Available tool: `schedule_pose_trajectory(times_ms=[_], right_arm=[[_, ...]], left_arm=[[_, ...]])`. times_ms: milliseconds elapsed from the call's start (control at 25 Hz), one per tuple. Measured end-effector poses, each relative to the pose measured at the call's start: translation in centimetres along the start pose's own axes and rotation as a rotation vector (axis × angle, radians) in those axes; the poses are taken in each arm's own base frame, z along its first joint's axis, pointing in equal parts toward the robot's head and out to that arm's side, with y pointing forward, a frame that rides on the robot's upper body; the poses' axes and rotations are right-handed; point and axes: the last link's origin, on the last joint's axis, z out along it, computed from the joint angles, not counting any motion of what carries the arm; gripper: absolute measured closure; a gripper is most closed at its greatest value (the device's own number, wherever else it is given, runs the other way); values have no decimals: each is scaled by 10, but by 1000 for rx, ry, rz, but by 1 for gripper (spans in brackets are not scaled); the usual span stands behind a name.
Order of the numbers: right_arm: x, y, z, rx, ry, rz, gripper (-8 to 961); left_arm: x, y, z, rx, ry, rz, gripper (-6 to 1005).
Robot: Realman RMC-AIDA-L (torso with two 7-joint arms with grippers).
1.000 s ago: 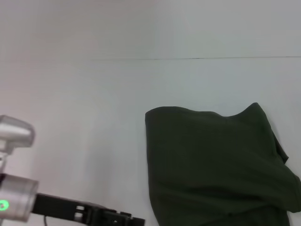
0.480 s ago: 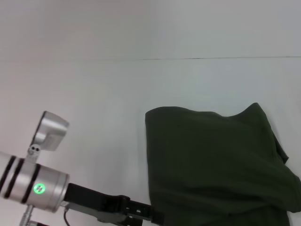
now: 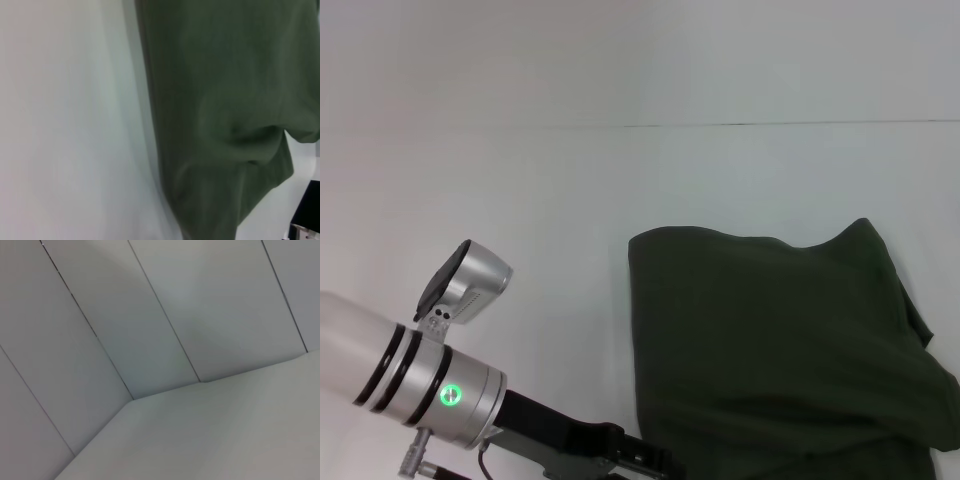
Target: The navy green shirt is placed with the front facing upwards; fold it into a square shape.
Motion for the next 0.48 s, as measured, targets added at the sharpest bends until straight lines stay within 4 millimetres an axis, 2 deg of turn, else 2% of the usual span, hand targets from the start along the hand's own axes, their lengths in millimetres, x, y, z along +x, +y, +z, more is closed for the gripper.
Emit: schedule_pose_trajectory(times_ms=[480], right_arm=[[3, -1, -5, 2, -1, 0, 120]], left_arm=[[6, 5, 10, 9, -9, -1, 52]])
